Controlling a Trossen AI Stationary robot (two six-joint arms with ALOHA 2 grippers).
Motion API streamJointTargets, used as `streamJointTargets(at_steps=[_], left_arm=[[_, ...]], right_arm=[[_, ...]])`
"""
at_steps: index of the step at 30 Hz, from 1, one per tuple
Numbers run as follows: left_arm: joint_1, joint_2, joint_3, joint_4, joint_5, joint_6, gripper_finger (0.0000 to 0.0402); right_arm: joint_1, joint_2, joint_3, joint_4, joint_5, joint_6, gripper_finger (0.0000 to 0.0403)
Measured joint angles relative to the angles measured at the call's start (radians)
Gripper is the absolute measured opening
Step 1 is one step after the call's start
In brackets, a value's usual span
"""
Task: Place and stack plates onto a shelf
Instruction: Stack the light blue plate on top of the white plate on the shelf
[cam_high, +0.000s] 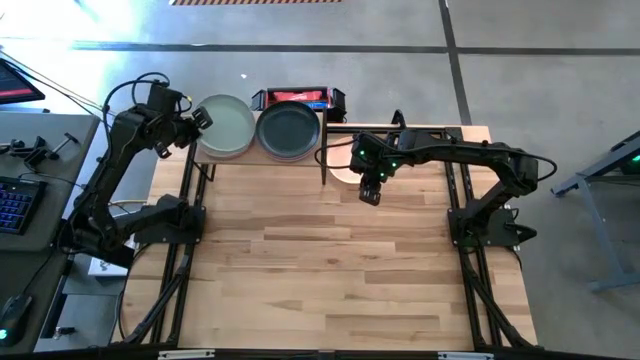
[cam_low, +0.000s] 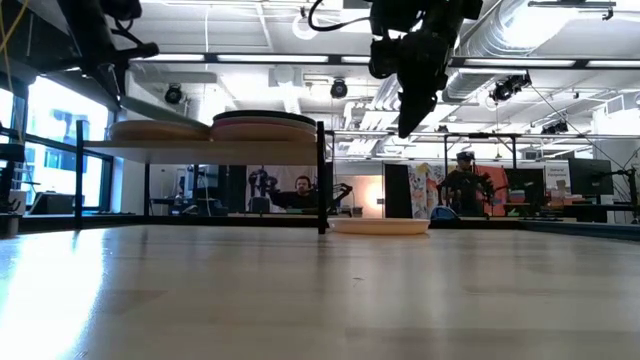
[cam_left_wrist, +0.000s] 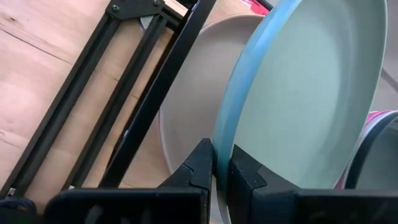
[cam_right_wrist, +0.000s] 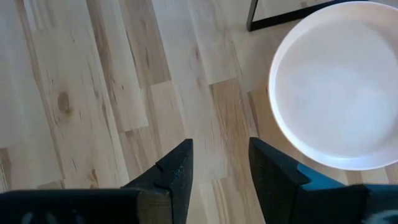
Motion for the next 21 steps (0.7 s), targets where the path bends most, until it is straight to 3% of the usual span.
streamJointTargets(at_steps=[9,21], left_arm=[[0.000,0.020,0.000,-0.001,0.000,0.015,0.0018],[0.000,0.020,0.000,-0.009,0.056,0.021,0.0085]], right_arm=[[0.000,0.000,0.000,0.001,0.001,0.000,0.0134],[0.000,0.000,0.000,0.001,0.004,0.000,0.0134]])
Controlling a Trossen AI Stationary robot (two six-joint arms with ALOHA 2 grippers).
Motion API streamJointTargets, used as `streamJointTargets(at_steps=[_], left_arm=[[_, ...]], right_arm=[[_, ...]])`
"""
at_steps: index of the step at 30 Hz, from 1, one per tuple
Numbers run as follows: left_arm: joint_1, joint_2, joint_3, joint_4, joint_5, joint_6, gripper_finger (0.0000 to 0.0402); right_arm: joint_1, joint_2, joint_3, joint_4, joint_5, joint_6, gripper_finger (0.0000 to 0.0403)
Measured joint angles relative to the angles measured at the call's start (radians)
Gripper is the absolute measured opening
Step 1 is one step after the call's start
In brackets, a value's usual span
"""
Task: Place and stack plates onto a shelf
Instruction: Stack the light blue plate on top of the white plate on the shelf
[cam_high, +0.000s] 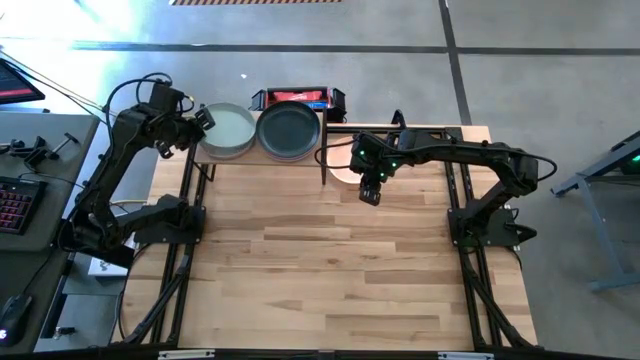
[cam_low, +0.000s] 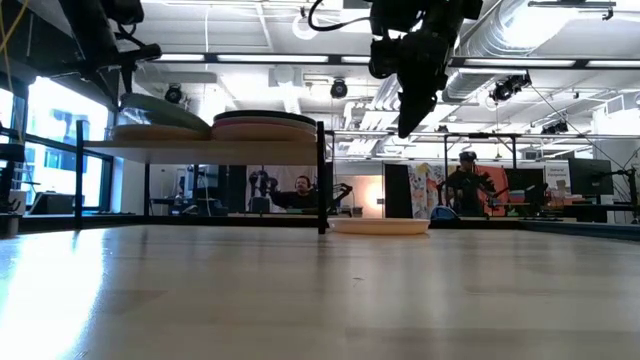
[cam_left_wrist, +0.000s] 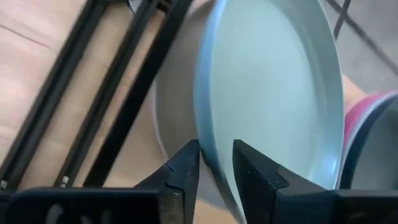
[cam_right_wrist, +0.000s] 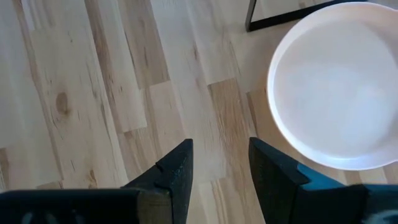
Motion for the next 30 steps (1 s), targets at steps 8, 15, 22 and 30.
streamJointTargets(at_steps=[8,15,22,30], left_arm=[[0.000,0.000,0.000,-0.162,0.077,0.072,0.0099],[-0.006,-0.007,0.000,-0.190,0.091,0.098,0.0099],[-0.012,-0.006,0.000,-0.182,0.105,0.170,0.0099],[-0.012,-0.001,0.000,-0.182,0.045,0.203,0.0099]], right_arm=[[0.000,0.000,0.000,0.000,0.000,0.000,0.0134],[0.000,0.000,0.000,0.011,0.000,0.008,0.0134],[0.000,0.000,0.000,0.027,0.000,0.010,0.0134],[0.000,0.000,0.000,0.028,-0.005,0.110,0.0134]])
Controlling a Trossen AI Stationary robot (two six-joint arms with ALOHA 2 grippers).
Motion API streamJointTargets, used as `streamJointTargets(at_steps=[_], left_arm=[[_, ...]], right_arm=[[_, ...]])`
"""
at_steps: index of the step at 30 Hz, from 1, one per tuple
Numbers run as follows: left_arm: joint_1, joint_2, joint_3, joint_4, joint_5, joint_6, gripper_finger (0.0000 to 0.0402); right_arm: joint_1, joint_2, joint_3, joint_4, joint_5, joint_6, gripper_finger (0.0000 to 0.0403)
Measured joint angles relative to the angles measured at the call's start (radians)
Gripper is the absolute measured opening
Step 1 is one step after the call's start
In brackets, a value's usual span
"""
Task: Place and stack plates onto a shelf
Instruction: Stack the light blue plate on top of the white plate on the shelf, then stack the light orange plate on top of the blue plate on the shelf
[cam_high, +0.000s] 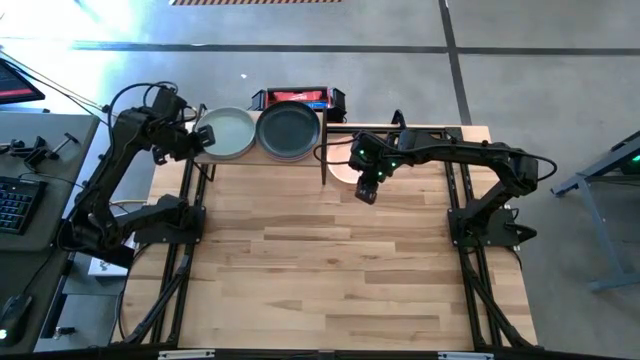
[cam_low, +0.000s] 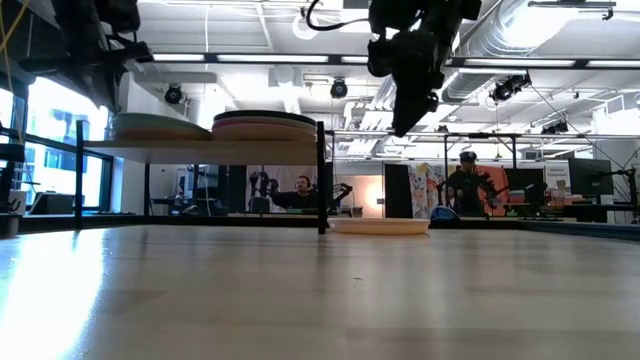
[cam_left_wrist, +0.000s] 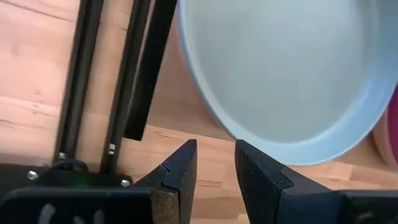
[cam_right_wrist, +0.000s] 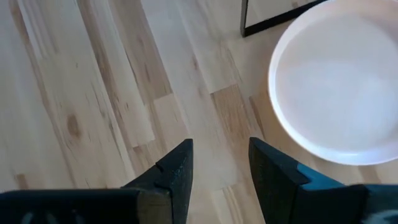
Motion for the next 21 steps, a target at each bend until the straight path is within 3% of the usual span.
streamJointTargets(at_steps=[14,21], left_arm=[[0.000,0.086,0.000,0.001,-0.038,0.055,0.0099],[0.000,0.055,0.000,-0.004,-0.015,0.087,0.0099]], right_arm=[[0.000,0.000,0.000,0.000,0.001,0.057,0.0134],[0.000,0.000,0.000,0.003,0.017,0.055,0.0134]])
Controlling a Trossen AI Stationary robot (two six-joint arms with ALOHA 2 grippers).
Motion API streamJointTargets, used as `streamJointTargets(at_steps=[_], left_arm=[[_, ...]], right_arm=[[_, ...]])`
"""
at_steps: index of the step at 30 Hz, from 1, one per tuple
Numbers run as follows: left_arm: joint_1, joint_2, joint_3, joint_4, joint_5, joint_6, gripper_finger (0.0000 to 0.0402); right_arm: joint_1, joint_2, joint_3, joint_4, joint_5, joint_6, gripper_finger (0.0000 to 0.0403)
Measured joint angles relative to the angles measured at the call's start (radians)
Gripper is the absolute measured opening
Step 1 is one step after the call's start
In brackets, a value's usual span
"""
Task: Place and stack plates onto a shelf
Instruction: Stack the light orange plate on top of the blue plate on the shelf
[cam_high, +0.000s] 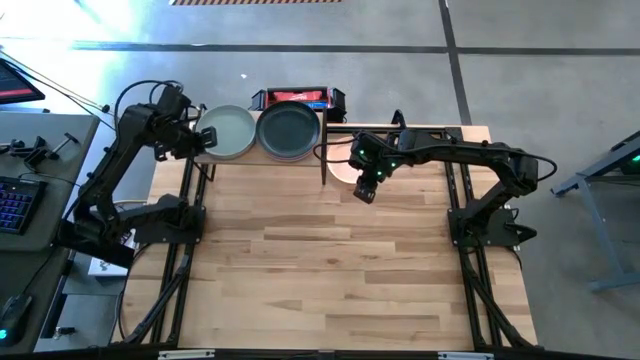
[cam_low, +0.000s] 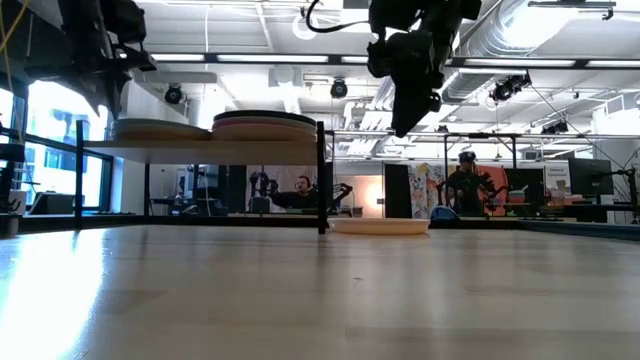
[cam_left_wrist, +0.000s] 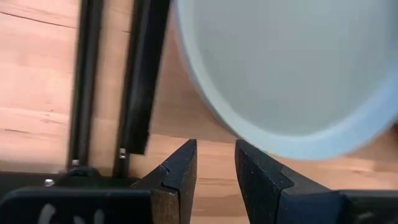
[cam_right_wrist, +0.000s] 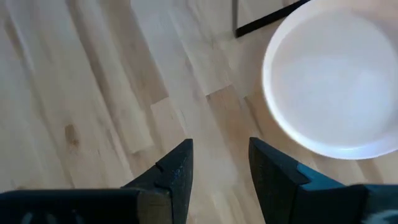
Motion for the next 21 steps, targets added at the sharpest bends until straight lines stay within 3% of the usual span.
streamJointTargets(at_steps=[7,14,21], left_arm=[[0.000,-0.106,0.000,-0.001,0.051,0.002,0.0099],[0.000,-0.161,0.000,-0.001,0.089,0.028,0.0099],[-0.055,-0.209,0.000,0.001,0.227,0.160,0.0099]], right_arm=[[0.000,0.000,0.000,0.004,0.152,-0.023,0.0134],[0.000,0.000,0.000,0.004,0.164,-0.069,0.0134],[-0.028,0.000,-0.036,0.117,0.165,-0.400,0.0134]])
